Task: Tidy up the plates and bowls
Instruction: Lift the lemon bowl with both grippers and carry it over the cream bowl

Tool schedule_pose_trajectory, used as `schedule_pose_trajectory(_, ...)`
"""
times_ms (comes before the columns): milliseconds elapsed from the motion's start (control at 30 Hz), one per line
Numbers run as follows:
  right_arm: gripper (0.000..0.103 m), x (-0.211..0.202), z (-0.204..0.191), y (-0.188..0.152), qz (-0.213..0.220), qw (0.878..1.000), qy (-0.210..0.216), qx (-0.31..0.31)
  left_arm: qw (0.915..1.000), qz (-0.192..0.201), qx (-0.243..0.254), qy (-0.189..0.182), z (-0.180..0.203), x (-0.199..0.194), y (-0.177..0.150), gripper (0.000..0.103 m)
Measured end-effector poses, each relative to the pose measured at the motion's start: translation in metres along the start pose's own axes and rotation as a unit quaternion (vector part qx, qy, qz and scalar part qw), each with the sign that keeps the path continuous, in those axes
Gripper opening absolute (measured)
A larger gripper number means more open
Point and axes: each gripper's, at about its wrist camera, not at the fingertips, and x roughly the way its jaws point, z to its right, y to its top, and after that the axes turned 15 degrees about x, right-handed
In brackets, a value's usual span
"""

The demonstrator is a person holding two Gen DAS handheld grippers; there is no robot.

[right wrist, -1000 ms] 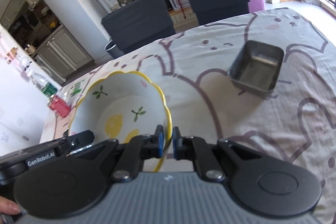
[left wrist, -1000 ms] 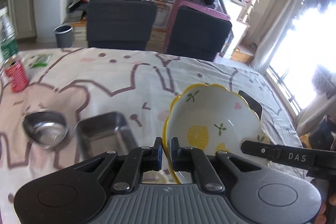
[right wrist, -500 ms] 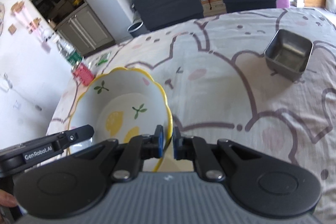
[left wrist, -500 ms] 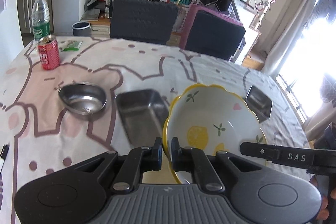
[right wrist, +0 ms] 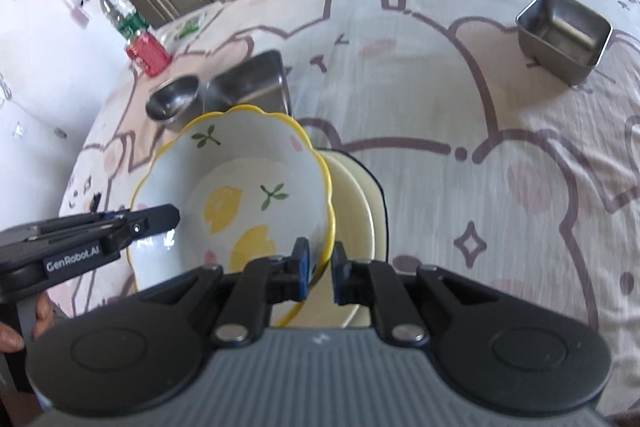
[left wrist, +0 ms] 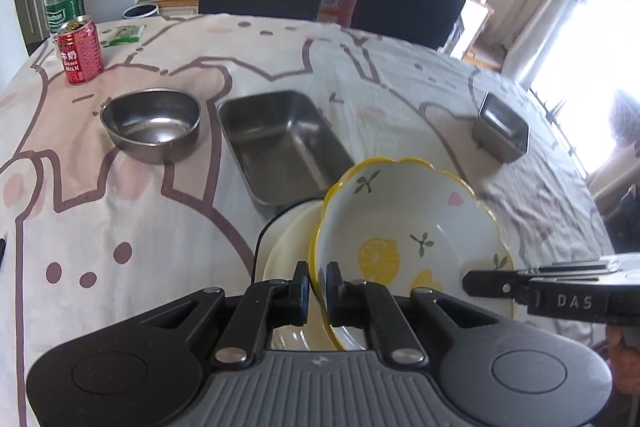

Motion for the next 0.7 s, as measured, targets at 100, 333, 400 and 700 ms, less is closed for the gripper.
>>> schedule_pose_trajectory(100,0.013,0.003,0.000,-0.001,-0.005,1.000,-0.008,-0.003,0.9999,-0.014,0.002,-0.002,0.000,0.006,-0.004,0.009)
schedule_pose_trajectory(333,0.013,0.015,-0.002,-0.002,-0.023,0.999,-0.029,-0.014,0.9989,-0.043,0.017,-0.006,0.002,0.016,-0.011,0.012)
schedule_pose_trajectory(400,0.013,0.016,-0.003,-0.003,-0.023,0.999,-0.035,-0.018,0.9985,-0.049,0.024,-0.004,0.003,0.018,-0.013,0.013)
schedule_pose_trajectory(700,0.013,0.018,-0.004,-0.004,-0.026,0.998,-0.051,-0.028,0.9970,-0.065,0.042,-0.001,0.010,0.027,-0.015,0.016)
